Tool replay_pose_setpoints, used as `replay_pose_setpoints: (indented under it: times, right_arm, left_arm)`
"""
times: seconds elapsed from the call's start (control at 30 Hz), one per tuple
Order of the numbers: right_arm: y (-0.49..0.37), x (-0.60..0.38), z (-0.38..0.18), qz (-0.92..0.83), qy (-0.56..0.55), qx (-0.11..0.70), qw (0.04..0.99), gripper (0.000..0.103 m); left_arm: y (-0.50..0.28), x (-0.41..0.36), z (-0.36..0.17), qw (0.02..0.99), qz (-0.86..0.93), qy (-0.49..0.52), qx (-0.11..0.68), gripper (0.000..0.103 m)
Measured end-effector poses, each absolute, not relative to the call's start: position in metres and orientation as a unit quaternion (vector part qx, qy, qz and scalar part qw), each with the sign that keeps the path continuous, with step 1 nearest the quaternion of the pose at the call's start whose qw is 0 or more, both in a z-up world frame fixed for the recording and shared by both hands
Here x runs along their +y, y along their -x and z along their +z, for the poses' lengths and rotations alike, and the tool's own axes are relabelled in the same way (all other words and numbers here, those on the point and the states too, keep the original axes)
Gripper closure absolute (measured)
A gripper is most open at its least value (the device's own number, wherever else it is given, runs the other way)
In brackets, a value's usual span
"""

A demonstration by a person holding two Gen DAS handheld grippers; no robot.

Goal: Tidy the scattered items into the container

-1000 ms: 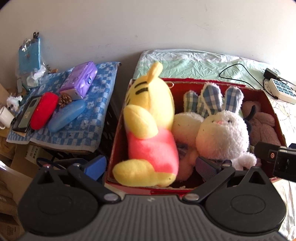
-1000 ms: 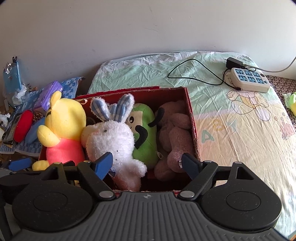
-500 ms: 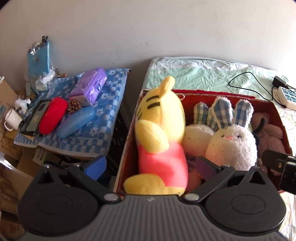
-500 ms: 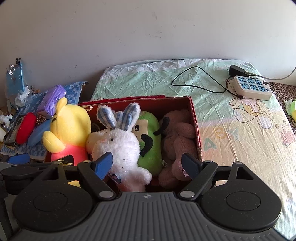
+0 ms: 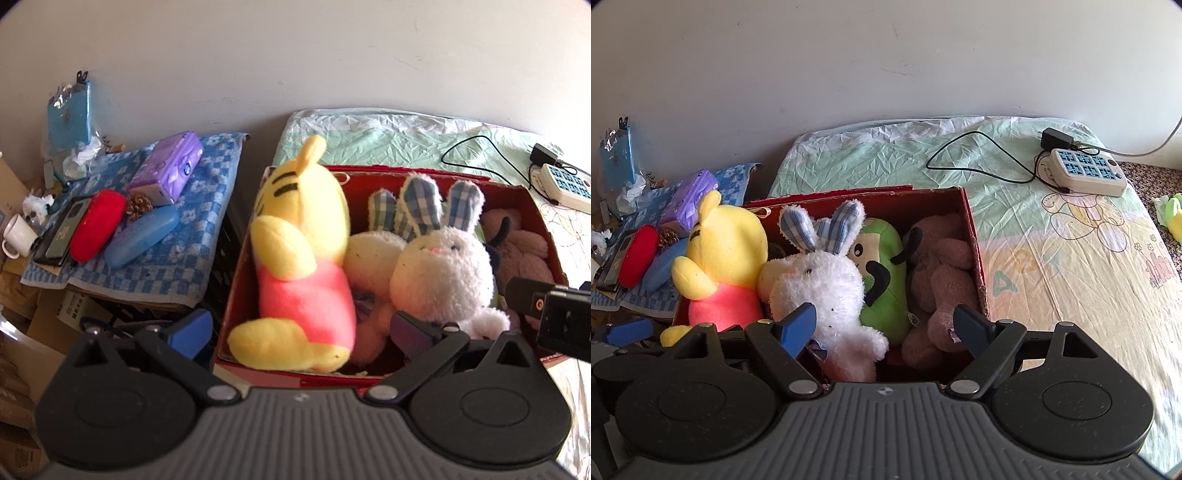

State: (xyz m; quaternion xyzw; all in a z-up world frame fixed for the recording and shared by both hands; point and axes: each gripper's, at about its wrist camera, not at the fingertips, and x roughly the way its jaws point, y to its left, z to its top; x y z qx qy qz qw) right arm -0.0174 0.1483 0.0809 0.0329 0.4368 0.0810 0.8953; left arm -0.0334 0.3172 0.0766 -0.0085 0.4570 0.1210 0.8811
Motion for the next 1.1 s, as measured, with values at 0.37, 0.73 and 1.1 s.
replay_pose_setpoints:
  times: [0.37, 0.73, 1.1]
  right_arm:
    - [0.021, 0.159, 0.084, 0.083, -0.015, 0.425, 0.901, 0.019]
    - [0.021, 0.164, 0.079, 0.093, -0.018, 0.434, 0.896, 0.019]
    - [0.023, 0.160, 0.079, 0.087, -0.026, 0.436, 0.896, 0.019]
  left_arm:
    - [0.042, 0.322, 0.077, 0.885, 0.128, 0.015, 0.448, 0.001]
    - [0.045, 0.332, 0.075, 0.883, 0.140, 0.023, 0.447, 0.001]
    - [0.043, 0.328, 0.075, 0.884, 0.136, 0.015, 0.447, 0.001]
